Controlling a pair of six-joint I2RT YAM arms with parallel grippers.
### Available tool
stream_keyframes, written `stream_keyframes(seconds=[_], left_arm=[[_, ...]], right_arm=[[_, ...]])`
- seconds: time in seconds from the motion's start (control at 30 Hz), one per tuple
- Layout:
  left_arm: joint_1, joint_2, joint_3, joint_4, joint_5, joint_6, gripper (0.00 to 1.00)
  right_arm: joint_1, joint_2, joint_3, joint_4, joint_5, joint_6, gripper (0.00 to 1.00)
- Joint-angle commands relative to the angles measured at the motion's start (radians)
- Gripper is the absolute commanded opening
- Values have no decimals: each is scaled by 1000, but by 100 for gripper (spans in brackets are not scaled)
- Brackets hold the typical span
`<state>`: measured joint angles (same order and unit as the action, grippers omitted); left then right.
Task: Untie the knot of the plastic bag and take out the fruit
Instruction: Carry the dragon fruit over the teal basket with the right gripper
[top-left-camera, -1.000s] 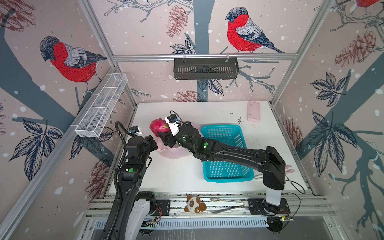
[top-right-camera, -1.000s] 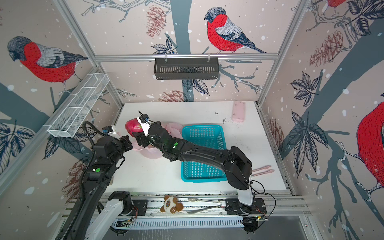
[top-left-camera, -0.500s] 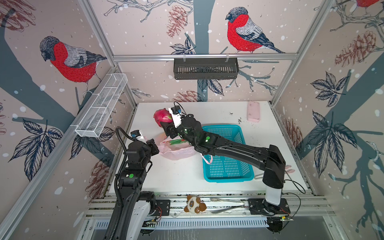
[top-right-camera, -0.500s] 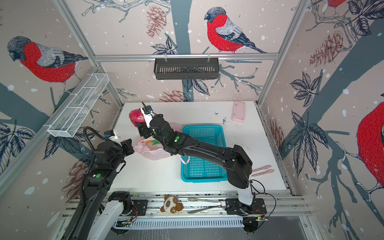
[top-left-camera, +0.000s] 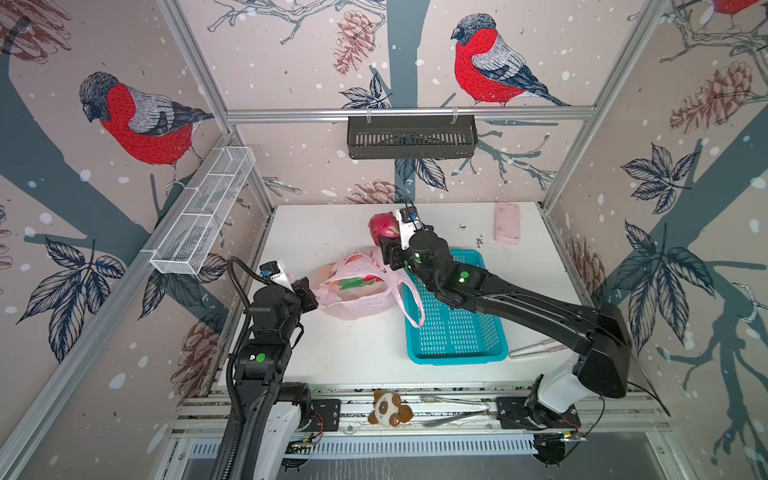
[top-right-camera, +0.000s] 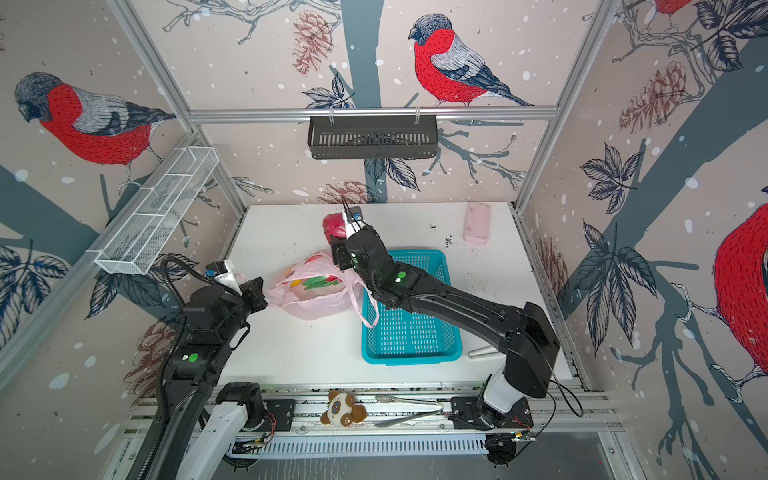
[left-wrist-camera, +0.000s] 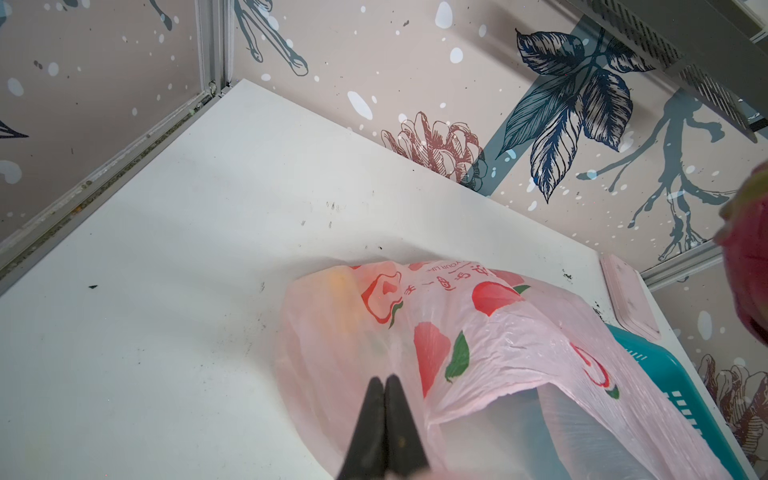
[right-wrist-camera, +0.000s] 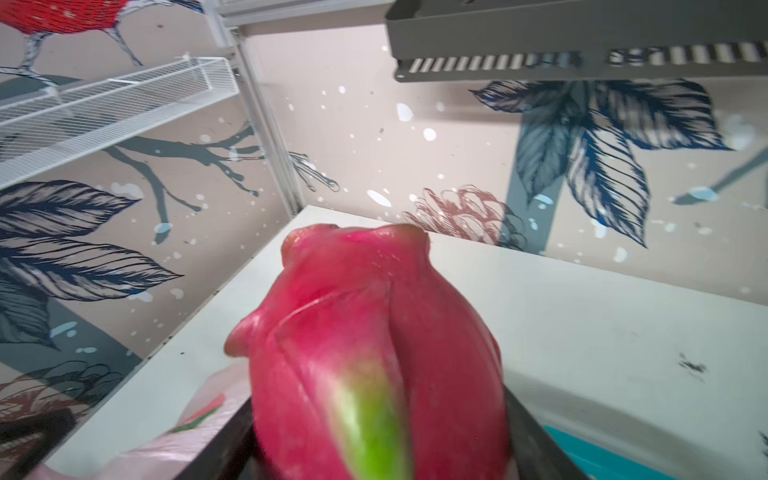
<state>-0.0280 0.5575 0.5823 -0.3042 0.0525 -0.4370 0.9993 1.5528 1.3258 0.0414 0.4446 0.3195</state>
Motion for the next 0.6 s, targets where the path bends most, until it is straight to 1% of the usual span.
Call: stream_keyframes(seconds=[0.0,0.13,0.27,0.4,0.57], left_arm=[[0,-3,5,7,6,11,0],[0,1,7,13,10,13,0],[0,8,10,18,15,22,0],[0,15,13,21,15,27,0],[1,15,14,21,13,29,0]], right_arm=[[-16,-82,-82,-35,85,83,53],[-39,-172,-190,-81,119,169,53],[-50,-222,-276,-99,141,238,53],[-60,-228,-329,-104,140,296,53],[-79,-196,-356,-113,118,388,53]])
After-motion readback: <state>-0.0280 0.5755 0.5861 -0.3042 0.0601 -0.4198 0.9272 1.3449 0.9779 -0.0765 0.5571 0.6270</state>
